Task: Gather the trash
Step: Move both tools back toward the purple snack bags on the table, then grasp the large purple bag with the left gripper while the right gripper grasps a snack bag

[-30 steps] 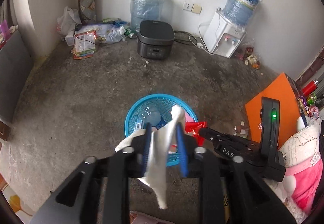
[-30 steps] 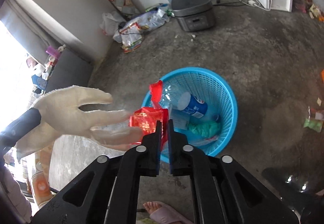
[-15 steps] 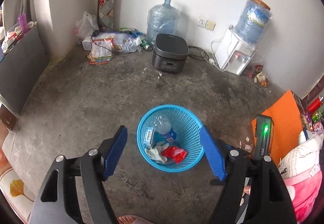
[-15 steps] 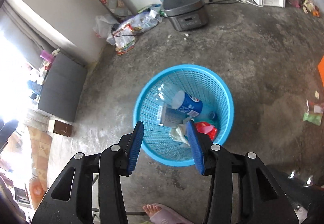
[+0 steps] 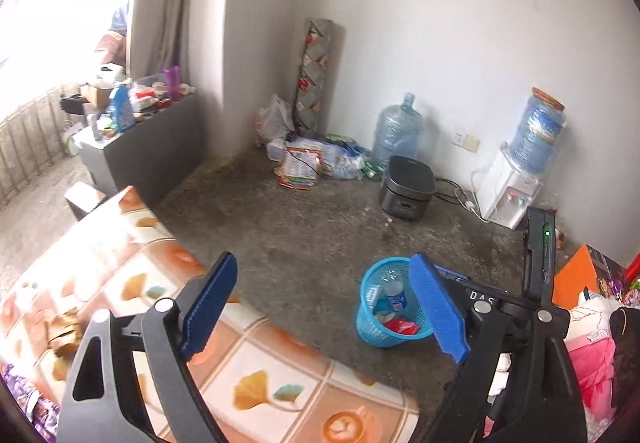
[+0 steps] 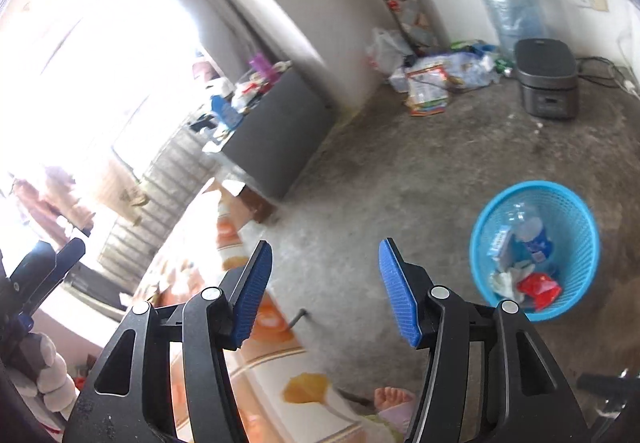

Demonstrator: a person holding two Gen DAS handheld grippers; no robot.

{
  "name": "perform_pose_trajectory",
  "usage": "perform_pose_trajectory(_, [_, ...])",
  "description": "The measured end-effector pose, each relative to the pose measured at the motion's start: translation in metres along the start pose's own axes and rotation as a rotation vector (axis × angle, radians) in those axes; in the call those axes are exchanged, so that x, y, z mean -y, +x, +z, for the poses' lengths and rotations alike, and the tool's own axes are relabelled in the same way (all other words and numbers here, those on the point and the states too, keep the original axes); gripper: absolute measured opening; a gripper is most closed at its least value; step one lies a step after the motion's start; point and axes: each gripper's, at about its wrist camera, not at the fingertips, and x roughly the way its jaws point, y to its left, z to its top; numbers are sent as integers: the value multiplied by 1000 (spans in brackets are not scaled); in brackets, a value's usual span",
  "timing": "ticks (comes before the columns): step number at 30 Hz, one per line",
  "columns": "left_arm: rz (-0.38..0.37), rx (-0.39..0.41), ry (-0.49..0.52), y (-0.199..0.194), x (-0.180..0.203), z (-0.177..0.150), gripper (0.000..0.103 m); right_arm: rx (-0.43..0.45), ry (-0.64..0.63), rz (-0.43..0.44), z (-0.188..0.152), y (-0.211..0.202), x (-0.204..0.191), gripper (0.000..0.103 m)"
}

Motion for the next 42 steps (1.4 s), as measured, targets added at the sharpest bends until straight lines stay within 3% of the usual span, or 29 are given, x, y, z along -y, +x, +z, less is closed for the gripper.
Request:
perform_pose_trajectory(4, [161,69,-82,-79,-56,-19,86,-84,-109,125,-17,9,-57,54])
perform_pose_trajectory(10, [469,152,-232,-192,-136,-69,89,-259,-228,305,-66,37,-130,54])
perform_pose_trajectory(16, [617,191,-388,-262,-192,-126,89,-514,-253,516,-119,70,-199,54])
perform_pose_trajectory(21, [637,143,-453,-264,-220,-166,81,-666,-170,608,-144,99,-229,53])
perform_pose_trajectory(26, [624,69,-478,-240,-246,-193,55,-782,-39,684,-154,131,-243,47])
perform_pose_trajectory(29, [606,46,-504,-229,-255,-205,48,-839,83,706,-160,156,-241,38])
perform_pose_trajectory(32, [589,29,-521,-223,-259,-214,42,-861,242,785,-161,173,-233,26])
perform_pose_trajectory(36, [567,13,-529,-218,-262,-221,36,-878,362,838,-163,181,-221,7])
perform_pose_trajectory(42, [553,-9,-535,-214,-262,-227,33,-874,417,936,-159,171,-222,3])
